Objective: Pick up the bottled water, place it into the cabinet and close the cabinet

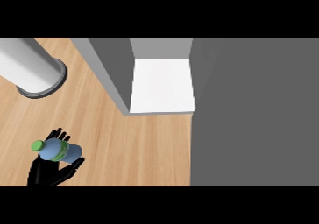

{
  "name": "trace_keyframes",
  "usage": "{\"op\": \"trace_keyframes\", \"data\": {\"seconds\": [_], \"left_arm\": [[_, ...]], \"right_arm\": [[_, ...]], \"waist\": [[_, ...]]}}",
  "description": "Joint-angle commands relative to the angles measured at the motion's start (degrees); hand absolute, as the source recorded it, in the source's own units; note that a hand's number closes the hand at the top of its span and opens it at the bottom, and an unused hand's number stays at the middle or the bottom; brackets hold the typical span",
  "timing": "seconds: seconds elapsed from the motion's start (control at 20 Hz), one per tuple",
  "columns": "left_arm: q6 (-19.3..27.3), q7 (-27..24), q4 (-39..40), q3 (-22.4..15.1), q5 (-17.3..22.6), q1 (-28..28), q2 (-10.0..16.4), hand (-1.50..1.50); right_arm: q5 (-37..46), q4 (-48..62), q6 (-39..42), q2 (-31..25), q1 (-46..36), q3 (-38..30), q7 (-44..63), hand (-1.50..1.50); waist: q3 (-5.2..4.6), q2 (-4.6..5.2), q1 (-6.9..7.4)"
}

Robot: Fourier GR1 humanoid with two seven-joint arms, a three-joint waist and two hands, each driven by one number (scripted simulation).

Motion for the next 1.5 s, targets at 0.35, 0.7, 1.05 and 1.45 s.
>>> {"op": "trace_keyframes", "data": {"seconds": [0.35, 0.7, 1.05, 1.45], "left_arm": [[-8.3, -3.6, 6.5, 2.0, 4.7, -4.9, -1.4, 1.5], [-7.8, -8.6, 6.2, 0.3, 2.0, -6.0, -0.9, 1.5], [-7.7, -7.8, 7.9, -0.8, 0.3, -12.0, 2.0, 1.5], [-2.0, 2.3, -10.8, -8.4, -1.4, -7.4, -5.1, 1.5]], "right_arm": [[-8.0, -14.5, -2.2, 0.5, 7.0, -2.6, 2.5, -1.5], [-8.0, -11.6, -0.7, -0.8, 6.5, -4.1, 1.5, -1.5], [-10.5, -10.9, 0.4, -1.5, 7.5, -5.2, -0.7, -1.5], [-10.0, -8.6, 0.0, -2.9, 6.7, -6.0, -0.7, -1.5]], "waist": [[0.07, -0.15, 0.17], [0.09, -0.02, 0.74], [0.05, 0.02, 0.12], [0.23, -0.36, 1.32]]}}
